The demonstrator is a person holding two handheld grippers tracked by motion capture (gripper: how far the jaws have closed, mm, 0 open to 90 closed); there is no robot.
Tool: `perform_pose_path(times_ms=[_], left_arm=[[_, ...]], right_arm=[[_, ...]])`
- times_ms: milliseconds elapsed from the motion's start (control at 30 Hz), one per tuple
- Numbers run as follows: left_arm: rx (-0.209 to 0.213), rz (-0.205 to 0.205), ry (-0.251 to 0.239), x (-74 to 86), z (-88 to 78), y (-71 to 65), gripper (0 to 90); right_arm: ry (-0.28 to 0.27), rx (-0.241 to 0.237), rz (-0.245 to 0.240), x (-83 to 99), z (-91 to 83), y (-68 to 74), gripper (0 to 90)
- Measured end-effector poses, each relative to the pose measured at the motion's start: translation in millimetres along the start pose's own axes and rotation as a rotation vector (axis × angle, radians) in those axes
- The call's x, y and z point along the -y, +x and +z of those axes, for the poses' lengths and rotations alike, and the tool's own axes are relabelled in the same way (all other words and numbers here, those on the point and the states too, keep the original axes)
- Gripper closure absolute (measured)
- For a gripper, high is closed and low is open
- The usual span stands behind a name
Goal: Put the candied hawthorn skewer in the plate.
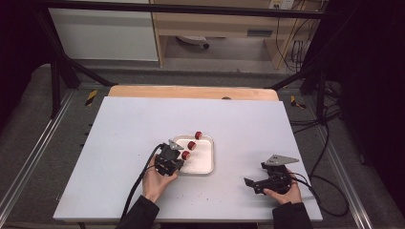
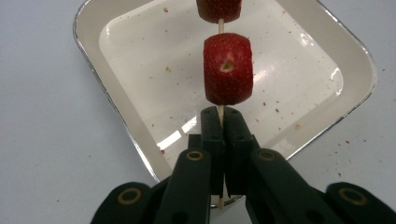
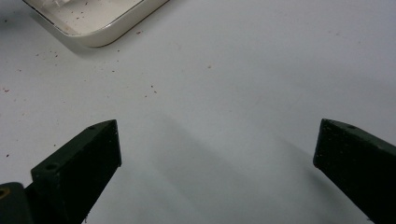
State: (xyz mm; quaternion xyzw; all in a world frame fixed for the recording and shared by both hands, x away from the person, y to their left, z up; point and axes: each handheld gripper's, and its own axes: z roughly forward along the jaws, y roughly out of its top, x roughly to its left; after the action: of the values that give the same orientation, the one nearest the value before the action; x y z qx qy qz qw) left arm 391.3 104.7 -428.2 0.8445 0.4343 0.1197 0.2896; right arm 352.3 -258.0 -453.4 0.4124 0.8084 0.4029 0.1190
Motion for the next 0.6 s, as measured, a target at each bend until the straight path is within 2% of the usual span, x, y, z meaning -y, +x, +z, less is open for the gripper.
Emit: perform_pose_path(times_ms=[267,500,600], left_arm=[[-0.01,-0.01,0.036,-0.8,4.3,-0.3,88.2],[-0.024,0.008,0.031,-1.5,5.5,-2.8,87.7],[-0.018,0.028,0.026,-1.1,3.9,-2.4,81.8]], right_arm=[[0.008,0.002,-0.002,0.2,0.3,-0.3,1.5],[0.01,0.003,-0.003,0.4,1.2,-0.5,1.5],[0.008,0.002,-0.003,0.3,1.3,-0.5,1.4]])
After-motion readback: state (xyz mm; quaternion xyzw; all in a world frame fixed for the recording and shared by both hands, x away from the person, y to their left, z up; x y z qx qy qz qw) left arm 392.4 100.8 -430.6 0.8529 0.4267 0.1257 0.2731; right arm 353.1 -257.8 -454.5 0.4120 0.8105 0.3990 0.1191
